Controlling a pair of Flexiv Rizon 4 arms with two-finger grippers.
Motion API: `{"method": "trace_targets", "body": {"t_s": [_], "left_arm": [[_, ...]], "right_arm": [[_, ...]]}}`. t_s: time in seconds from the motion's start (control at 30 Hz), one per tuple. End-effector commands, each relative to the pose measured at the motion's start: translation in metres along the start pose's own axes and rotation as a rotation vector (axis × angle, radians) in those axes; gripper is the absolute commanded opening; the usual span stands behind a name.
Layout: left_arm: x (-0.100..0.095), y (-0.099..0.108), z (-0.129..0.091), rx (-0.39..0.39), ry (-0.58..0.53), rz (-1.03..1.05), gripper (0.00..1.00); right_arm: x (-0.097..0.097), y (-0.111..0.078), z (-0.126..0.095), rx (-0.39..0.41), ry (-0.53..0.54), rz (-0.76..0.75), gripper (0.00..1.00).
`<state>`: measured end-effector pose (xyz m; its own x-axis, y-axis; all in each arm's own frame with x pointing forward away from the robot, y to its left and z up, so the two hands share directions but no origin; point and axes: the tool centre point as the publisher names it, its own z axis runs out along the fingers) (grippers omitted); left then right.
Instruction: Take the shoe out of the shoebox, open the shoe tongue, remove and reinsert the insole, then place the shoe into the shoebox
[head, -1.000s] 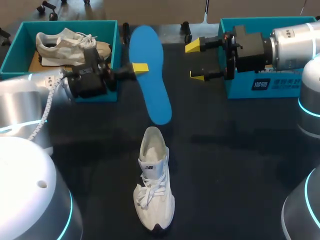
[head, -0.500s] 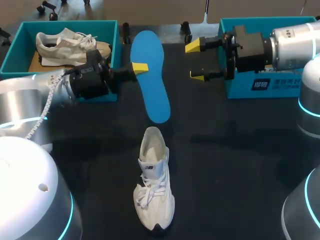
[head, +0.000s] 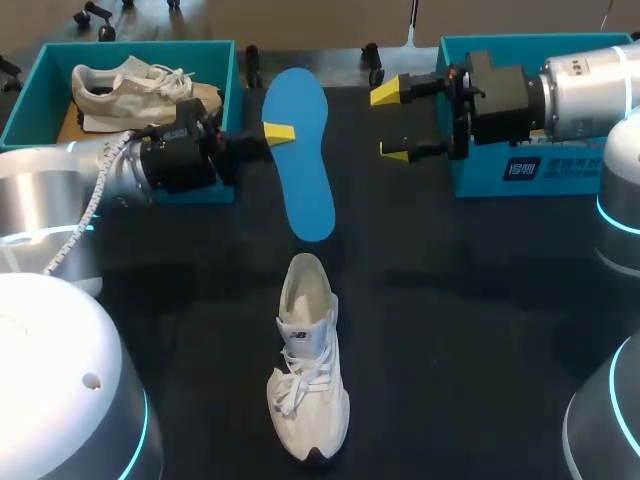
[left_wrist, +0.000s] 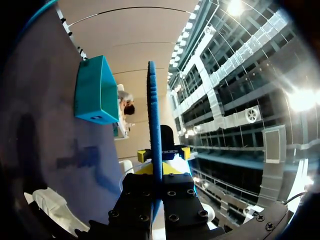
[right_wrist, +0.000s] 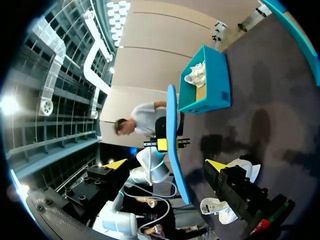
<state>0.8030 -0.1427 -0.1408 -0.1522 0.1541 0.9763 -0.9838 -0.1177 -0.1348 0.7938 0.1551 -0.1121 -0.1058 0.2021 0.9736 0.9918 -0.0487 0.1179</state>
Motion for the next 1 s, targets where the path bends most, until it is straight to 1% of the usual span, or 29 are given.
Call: {"method": "trace_targets", "body": {"t_s": [0.03, 0.17, 0.2, 0.33, 0.53, 0.6, 0.63, 0.67, 0.83, 1.0], "left_arm": [[-0.0005, 0.0007, -0.0004, 0.000, 0.000, 0.000, 0.00], [-0.0005, 0.0007, -0.0004, 0.000, 0.000, 0.000, 0.00], [-0.0002, 0.0014, -0.0011, -0.009, 0.011, -0.008, 0.00], [0.0023, 0.0013, -0.0035, -0.004, 0.028, -0.035, 0.00], [0.0048, -0.0008, 0.0000, -0.003, 0.051, -0.104, 0.00], [0.0047, -0.0013, 0.0011, -0.023, 0.053, -0.120, 0.00], [0.0054, -0.0004, 0.0018, -0.050, 0.048, -0.116, 0.00], [0.0054, -0.0004, 0.0018, -0.050, 0.048, -0.116, 0.00], [0.0054, -0.0004, 0.0018, -0.050, 0.048, -0.116, 0.00], [0.0054, -0.0004, 0.0018, -0.050, 0.048, -0.116, 0.00]], "right_arm": [[0.0005, -0.0001, 0.0016, -0.001, -0.003, 0.001, 1.00], [0.0005, -0.0001, 0.0016, -0.001, -0.003, 0.001, 1.00], [0.0005, -0.0001, 0.0016, -0.001, -0.003, 0.001, 1.00], [0.0005, -0.0001, 0.0016, -0.001, -0.003, 0.001, 1.00], [0.0005, -0.0001, 0.0016, -0.001, -0.003, 0.001, 1.00], [0.0005, -0.0001, 0.0016, -0.001, -0.003, 0.001, 1.00], [0.0005, -0.0001, 0.0016, -0.001, -0.003, 0.001, 1.00], [-0.0003, -0.0003, 0.0025, 0.008, -0.004, -0.010, 1.00], [0.0012, -0.0015, 0.0058, 0.029, -0.052, -0.065, 1.00], [0.0088, -0.0029, 0.0057, 0.027, -0.140, -0.107, 1.00]]}}
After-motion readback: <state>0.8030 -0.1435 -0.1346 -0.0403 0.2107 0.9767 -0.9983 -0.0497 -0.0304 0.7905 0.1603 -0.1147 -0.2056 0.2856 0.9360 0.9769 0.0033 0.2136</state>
